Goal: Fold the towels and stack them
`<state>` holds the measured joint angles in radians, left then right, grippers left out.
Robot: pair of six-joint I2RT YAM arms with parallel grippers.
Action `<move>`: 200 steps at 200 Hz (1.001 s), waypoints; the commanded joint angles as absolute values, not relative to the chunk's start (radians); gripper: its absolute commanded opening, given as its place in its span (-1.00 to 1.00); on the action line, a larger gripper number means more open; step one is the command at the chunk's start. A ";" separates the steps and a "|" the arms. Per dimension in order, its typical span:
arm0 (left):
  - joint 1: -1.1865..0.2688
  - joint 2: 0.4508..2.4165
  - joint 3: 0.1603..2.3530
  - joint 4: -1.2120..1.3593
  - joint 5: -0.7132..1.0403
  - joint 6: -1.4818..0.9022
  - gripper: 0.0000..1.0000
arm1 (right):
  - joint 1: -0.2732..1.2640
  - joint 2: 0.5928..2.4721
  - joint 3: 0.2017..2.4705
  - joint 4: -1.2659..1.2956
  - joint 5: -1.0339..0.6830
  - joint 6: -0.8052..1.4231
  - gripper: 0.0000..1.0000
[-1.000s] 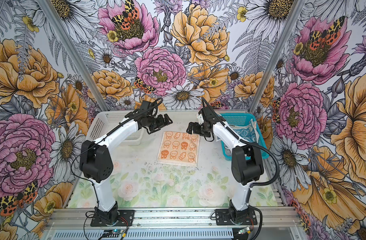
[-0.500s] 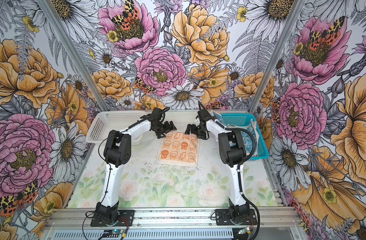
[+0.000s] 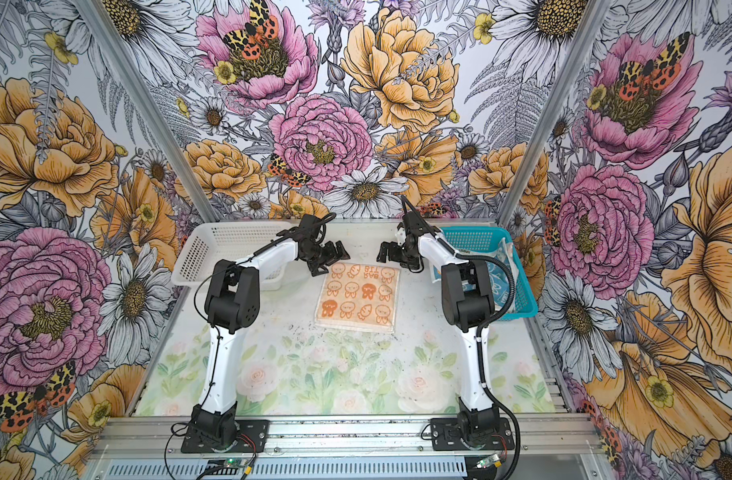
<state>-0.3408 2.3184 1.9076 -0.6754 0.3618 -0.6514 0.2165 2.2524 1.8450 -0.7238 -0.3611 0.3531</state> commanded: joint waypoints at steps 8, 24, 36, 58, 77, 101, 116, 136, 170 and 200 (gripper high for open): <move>-0.328 2.253 1.963 -0.677 0.395 -0.613 0.98 | 0.223 2.236 1.895 -0.791 -0.273 0.273 0.99; -0.328 2.247 1.955 -0.685 0.384 -0.602 0.97 | 0.226 2.248 1.894 -0.796 -0.237 0.256 0.92; -0.328 2.241 1.945 -0.685 0.384 -0.598 0.98 | 0.226 2.259 1.893 -0.801 -0.223 0.248 0.77; -0.323 2.233 1.930 -0.690 0.381 -0.587 0.98 | 0.226 2.283 1.893 -0.806 -0.225 0.239 0.54; -0.322 2.228 1.925 -0.702 0.369 -0.575 0.97 | 0.228 2.298 1.893 -0.805 -0.223 0.237 0.32; -0.323 2.223 1.914 -0.704 0.374 -0.574 0.98 | 0.228 2.321 1.899 -0.805 -0.219 0.231 0.10; -0.320 2.226 1.909 -0.704 0.388 -0.581 0.97 | 0.229 2.335 1.903 -0.806 -0.219 0.230 -0.02; -0.322 2.218 1.896 -0.704 0.379 -0.577 0.98 | 0.231 2.336 1.898 -0.806 -0.219 0.230 -0.19; -0.319 2.215 1.884 -0.704 0.380 -0.574 0.98 | 0.236 2.344 1.887 -0.805 -0.213 0.225 -0.44; -0.316 2.235 1.903 -0.745 0.347 -0.547 0.98 | 0.238 2.358 1.897 -0.807 -0.210 0.227 -0.77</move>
<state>-0.3286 2.2665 1.8977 -0.7090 0.3683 -0.5907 0.2295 2.3226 1.8763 -0.8036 -0.2268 0.2302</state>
